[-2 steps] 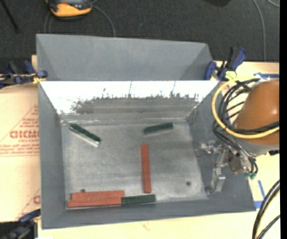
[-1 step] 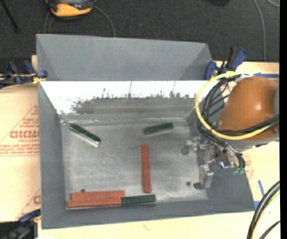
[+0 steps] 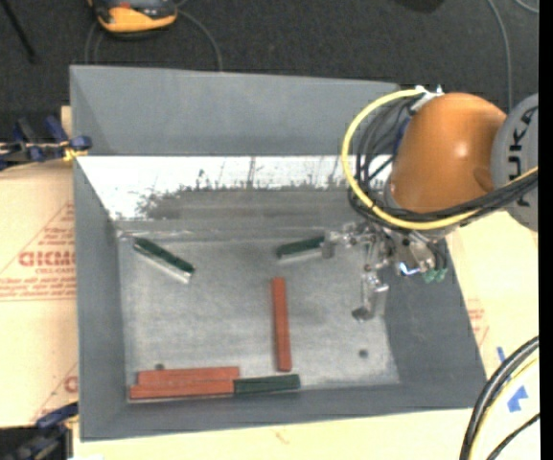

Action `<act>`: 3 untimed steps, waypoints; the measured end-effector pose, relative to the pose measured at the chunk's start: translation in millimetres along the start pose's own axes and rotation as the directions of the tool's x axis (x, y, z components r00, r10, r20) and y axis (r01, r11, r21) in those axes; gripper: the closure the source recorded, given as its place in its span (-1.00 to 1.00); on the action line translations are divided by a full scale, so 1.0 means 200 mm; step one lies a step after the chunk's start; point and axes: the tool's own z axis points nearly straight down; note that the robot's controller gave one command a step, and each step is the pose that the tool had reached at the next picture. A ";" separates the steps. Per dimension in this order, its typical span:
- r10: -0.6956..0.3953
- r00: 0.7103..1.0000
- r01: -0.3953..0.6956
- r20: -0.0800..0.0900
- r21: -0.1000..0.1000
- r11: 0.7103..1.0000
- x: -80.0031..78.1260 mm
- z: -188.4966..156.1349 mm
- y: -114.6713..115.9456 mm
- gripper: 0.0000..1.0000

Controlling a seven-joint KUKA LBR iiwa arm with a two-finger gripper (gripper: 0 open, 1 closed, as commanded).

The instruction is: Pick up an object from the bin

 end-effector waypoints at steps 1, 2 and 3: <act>0.006 1.000 -0.006 0.002 -0.001 1.000 -0.08 -0.01 -0.01 -1.00; -0.130 0.991 0.130 0.008 0.005 0.991 -0.20 0.21 0.05 -1.00; -0.332 0.943 0.332 0.003 0.002 0.943 -0.31 0.54 0.10 -1.00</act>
Offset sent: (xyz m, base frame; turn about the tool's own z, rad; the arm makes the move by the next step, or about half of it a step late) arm 0.0648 0.0513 -0.1184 -0.3981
